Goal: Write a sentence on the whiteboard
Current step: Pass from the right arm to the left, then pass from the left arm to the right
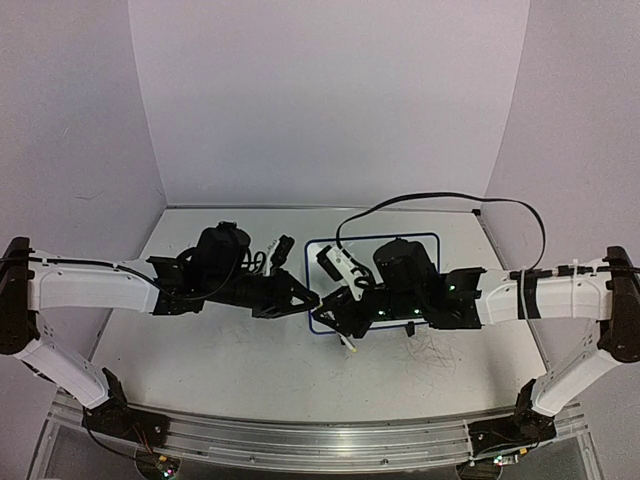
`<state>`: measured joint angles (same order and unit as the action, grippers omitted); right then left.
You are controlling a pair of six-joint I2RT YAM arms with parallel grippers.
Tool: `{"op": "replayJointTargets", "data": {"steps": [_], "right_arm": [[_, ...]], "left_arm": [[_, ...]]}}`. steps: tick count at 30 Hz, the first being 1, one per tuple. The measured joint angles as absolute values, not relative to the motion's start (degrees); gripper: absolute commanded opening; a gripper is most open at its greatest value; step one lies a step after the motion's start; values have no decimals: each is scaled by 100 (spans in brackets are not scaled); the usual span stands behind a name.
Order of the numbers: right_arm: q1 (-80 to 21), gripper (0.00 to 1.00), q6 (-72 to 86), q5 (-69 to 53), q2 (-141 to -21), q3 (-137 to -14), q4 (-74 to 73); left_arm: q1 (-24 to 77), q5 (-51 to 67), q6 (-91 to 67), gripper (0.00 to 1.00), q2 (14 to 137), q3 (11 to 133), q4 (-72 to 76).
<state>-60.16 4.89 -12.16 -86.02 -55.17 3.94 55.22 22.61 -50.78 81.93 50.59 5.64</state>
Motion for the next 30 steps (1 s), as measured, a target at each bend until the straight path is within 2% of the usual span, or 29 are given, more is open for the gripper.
{"op": "replayJointTargets", "data": {"steps": [2,3,8,13,16,19,23,26,30], "right_arm": [[-6016,92,614,-1131,-8565,-5455,492],[-6016,97,723,-1094,-8523,-5400,548],[-6014,98,1396,-1087,-8035,-5083,909],[-5835,98,2387,-1227,-7303,-4601,2001],[-5383,88,3129,-1722,-6959,-4098,2974],[-5009,82,3687,-2179,-7054,-3918,3608],[-4955,77,4231,-2563,-7258,-3844,4309],[-4971,66,4530,-2671,-7333,-3800,4904],[-4976,58,4854,-2731,-7540,-3802,5708]], "left_arm": [[5524,2205,-5078,0,8187,5061,586],[5524,2164,-5077,0,8173,5061,593],[5520,1881,-5002,0,7862,5063,602],[5520,1633,-4938,0,7344,5164,796],[5520,1571,-4960,0,7134,5216,1073],[5520,1563,-5037,0,7078,5279,1385],[5520,1485,-5176,0,7080,5362,1659],[5518,1444,-5317,0,7093,5405,1904],[5520,1336,-5528,0,7148,5433,2241]]}}
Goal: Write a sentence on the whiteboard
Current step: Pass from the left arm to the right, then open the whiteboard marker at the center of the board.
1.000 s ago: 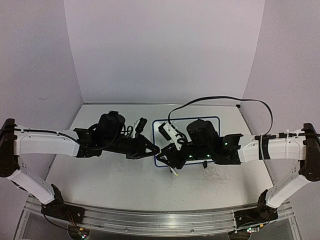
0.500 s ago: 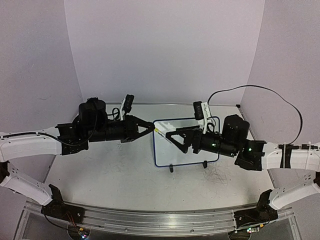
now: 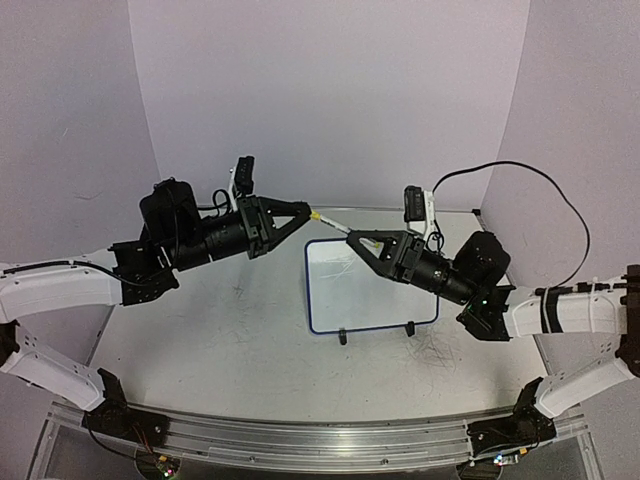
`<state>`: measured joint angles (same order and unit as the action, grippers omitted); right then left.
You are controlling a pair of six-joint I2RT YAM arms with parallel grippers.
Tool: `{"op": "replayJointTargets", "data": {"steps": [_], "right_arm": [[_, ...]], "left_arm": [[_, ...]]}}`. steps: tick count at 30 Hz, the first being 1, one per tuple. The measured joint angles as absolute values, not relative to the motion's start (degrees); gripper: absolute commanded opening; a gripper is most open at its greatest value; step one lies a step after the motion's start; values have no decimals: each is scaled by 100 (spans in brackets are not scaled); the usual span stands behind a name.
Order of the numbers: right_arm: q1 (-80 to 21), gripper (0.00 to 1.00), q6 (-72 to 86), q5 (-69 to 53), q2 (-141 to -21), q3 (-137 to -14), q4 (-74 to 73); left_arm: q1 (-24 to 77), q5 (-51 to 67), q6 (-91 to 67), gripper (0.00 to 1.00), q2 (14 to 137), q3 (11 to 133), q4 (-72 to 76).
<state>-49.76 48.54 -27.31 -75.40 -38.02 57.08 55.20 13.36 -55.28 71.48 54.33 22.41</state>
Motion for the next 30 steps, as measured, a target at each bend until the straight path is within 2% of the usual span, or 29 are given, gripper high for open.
{"op": "replayJointTargets", "data": {"steps": [4,12,18,30], "right_arm": [[-4980,51,5032,-2715,-7816,-3802,6151],[-4980,47,5113,-2587,-7982,-3863,6471],[-4980,34,5196,-2536,-8185,-3929,6745],[-4978,34,5273,-2493,-8323,-3977,6926]], "left_arm": [[5520,1324,-5679,0,7296,5441,2477],[5520,1332,-5914,0,7535,5441,2646],[5520,1337,-6050,0,7544,5436,2825],[5511,1402,-6188,0,7668,5428,3042]]}}
